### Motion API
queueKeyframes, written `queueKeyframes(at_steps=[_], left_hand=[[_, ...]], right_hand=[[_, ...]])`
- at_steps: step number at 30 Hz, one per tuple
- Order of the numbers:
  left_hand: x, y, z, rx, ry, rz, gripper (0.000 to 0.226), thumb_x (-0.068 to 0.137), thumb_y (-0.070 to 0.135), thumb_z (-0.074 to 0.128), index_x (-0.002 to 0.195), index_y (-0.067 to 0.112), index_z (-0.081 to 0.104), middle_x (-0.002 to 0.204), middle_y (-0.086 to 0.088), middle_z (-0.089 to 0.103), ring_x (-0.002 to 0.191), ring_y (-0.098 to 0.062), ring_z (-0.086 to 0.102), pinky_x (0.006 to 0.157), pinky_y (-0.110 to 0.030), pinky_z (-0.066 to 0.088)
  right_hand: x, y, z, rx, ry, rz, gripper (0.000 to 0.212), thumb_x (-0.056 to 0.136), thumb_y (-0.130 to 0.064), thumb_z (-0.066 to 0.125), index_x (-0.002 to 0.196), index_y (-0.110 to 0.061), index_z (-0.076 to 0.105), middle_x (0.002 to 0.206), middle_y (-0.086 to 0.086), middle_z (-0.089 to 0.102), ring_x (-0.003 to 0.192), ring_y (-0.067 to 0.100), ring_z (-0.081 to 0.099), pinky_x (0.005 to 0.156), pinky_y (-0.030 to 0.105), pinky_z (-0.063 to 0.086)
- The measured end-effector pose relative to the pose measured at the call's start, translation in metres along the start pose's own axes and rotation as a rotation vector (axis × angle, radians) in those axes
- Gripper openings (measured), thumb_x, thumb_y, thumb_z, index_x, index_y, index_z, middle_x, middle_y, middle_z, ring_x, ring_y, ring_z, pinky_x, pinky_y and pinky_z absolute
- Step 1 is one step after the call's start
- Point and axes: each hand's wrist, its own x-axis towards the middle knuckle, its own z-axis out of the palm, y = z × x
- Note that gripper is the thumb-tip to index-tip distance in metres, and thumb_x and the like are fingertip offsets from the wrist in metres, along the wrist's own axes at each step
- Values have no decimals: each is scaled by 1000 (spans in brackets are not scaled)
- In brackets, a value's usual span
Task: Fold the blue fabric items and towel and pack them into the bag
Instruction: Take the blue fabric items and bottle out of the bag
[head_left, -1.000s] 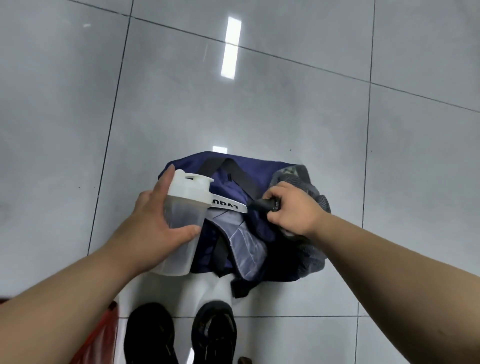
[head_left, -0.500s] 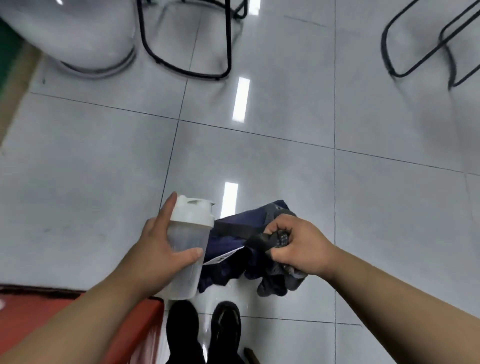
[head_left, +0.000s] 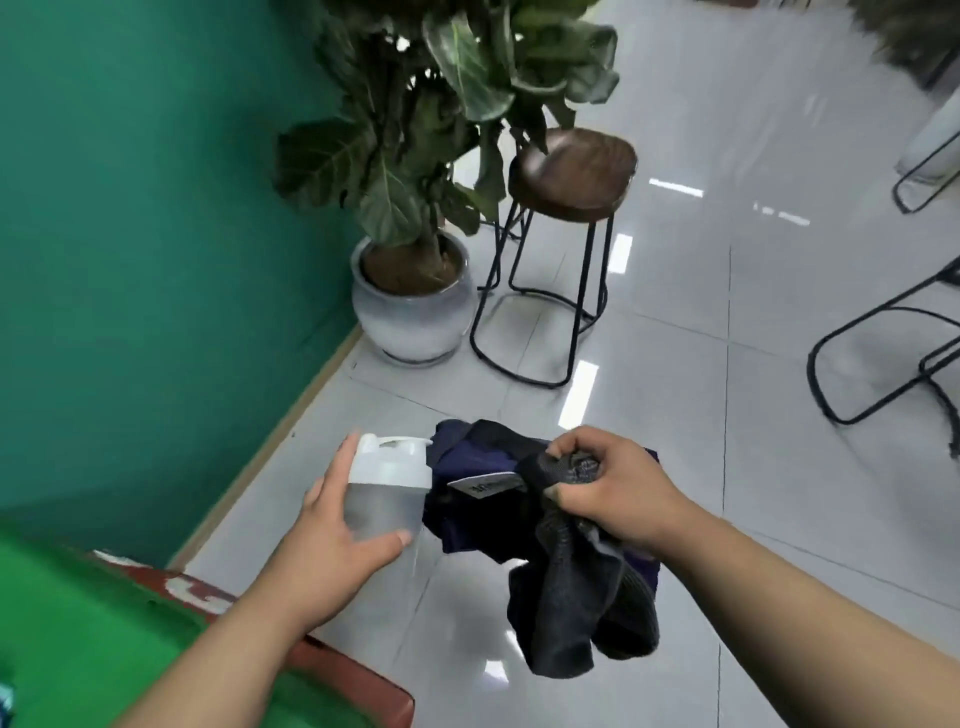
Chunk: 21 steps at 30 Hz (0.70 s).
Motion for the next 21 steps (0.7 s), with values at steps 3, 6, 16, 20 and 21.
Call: queueKeyframes(at_steps=[3,6,16,20,21], left_hand=[[-36,14,-54,-14,123,16,111,75,39,81,138,73,-3,152,11,31,126,-12,44,94,-33,41],[-73,12,-105,-36,247,8,113,73,38,83,141,68,-1,146,8,37,124,-14,47,96,-34,41],[-232,-54,-236,-110,541,-22,111,76,34,83,136,73,-2,142,13,38,117,-13,50,87,-35,45],[-321,-105,-287,-101,650,-81,112,76,36,82,141,69,-2,146,15,36,118,-13,48,88,-35,45],[-342,-118,-299,-94,676,-97,112,75,36,83,141,69,-1,150,14,36,122,-14,49,92,-37,46]], right_hand=[[-17,-73,2,22,-14,-109,23,77,-7,77,85,-26,66,56,-15,60,46,2,51,51,16,42],[-34,-136,16,69,-31,-209,21,80,-1,75,86,-17,64,45,-14,51,36,1,41,43,15,34],[-110,-278,130,44,-157,-505,21,76,-7,80,84,-22,68,67,-12,62,55,8,50,56,21,41],[-161,-321,206,107,-272,-544,21,76,-4,79,86,-19,68,69,-4,60,59,12,48,60,26,39],[-172,-330,226,117,-309,-548,20,76,-4,79,87,-18,69,67,-4,60,58,12,48,60,26,38]])
